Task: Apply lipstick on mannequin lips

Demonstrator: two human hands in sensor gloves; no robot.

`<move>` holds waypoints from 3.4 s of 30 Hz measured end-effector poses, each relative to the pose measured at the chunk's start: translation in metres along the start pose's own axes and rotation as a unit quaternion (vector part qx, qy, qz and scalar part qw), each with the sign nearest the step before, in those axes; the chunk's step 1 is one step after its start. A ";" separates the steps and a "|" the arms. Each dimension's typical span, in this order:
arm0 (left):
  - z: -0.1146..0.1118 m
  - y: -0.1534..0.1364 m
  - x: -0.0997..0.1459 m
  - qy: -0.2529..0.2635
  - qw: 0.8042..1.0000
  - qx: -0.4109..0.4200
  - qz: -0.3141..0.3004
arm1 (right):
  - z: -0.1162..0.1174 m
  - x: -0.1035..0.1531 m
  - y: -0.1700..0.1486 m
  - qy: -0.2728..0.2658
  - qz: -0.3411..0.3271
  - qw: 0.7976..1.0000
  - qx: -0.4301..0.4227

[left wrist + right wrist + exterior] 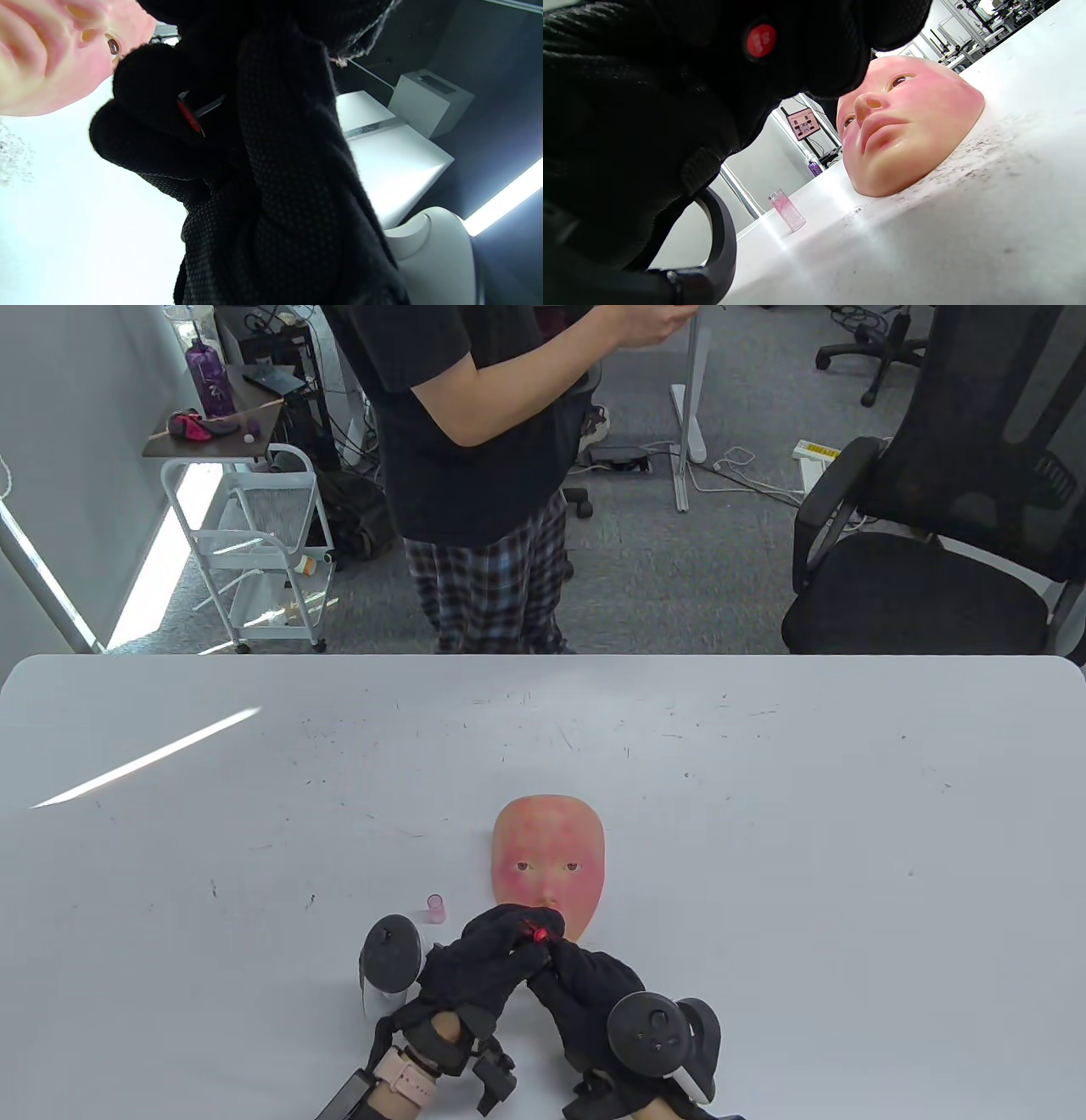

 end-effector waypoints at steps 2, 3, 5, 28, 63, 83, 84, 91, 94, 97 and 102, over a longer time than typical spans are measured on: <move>0.000 -0.002 0.000 -0.031 0.999 0.016 0.014 | 0.000 -0.001 0.000 0.004 -0.002 1.000 -0.005; 0.000 -0.003 0.000 -0.032 0.999 0.022 0.018 | 0.000 -0.001 0.000 0.002 0.000 1.000 -0.009; 0.000 -0.007 0.003 0.018 0.999 0.026 0.031 | 0.000 -0.001 0.000 0.000 -0.001 1.000 -0.014; 0.010 0.017 -0.015 -0.009 1.000 -0.028 -0.006 | -0.012 -0.002 -0.003 -0.007 0.013 1.000 -0.027; 0.015 -0.028 -0.145 -0.106 0.888 -0.400 0.201 | 0.021 -0.015 0.014 0.013 0.062 0.907 0.416; 0.015 -0.029 -0.144 -0.120 0.888 -0.388 0.218 | 0.033 -0.029 0.016 0.055 0.088 0.876 0.472; 0.015 -0.029 -0.144 -0.120 0.888 -0.387 0.218 | 0.032 -0.028 0.016 0.047 0.088 0.875 0.474; 0.016 -0.029 -0.143 -0.118 0.890 -0.383 0.217 | 0.030 -0.025 0.017 0.019 0.087 0.868 0.489; 0.016 -0.029 -0.143 -0.119 0.889 -0.384 0.218 | 0.029 -0.024 0.017 0.003 0.091 0.867 0.489; 0.016 -0.029 -0.143 -0.119 0.889 -0.384 0.220 | 0.025 -0.024 0.014 -0.012 0.102 0.871 0.481; 0.016 -0.029 -0.143 -0.118 0.890 -0.380 0.220 | 0.018 -0.022 0.008 -0.012 0.109 0.886 0.450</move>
Point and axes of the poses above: the tracker on the back of each hand, its own y axis roughly to the thumb side, its own x axis roughly from the fingertips to the wrist, z = x × y, the point moved 1 cm from there along -x, roughly from the wrist to the fingertips, and after that the axes turned 9 degrees about y, right-handed, at the moved point
